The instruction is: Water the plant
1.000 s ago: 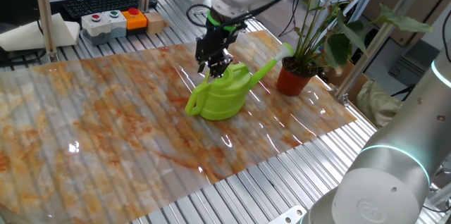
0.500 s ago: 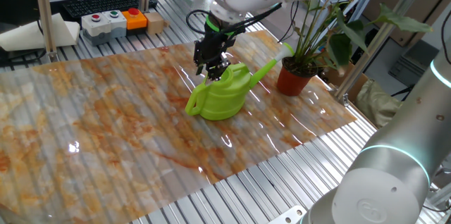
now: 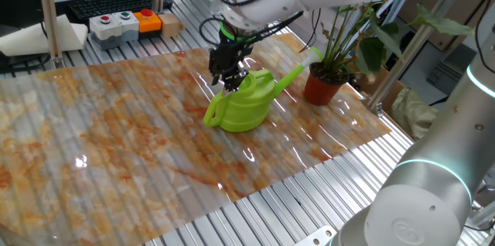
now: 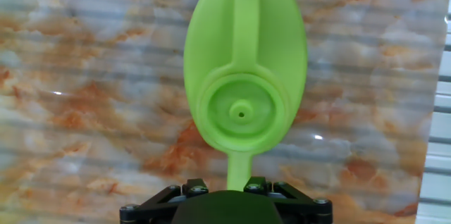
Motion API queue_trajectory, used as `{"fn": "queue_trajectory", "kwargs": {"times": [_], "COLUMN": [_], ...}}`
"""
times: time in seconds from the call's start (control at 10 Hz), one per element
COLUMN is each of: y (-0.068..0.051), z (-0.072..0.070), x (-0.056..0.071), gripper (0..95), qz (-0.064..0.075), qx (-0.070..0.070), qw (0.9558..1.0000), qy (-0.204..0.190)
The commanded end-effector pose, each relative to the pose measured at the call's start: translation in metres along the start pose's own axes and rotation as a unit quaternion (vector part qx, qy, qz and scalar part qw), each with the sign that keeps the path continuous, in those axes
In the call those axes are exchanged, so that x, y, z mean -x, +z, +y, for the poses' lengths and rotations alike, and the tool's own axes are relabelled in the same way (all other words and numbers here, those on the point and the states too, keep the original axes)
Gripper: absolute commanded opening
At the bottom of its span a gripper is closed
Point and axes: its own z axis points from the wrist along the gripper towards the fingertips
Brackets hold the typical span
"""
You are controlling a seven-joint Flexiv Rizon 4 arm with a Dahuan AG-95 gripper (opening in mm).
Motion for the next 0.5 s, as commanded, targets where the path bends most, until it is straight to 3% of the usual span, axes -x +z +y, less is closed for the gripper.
{"fn": "queue_trajectory", "kwargs": {"times": [0.1,0.3,0.5], "y": [0.0019,0.0045,0.0041], "z": [-0.0008,-0.0007,-0.0010], "x": [0.0036,0.0053,0.0053], "gripper": [38.0,38.0,38.0], "qz": [-0.001,-0.001,-0.020], "qx": [-0.001,0.002,-0.001], "qw": [1.0000,1.0000,0.9998], "qy": [-0.003,0.002,0.004]}}
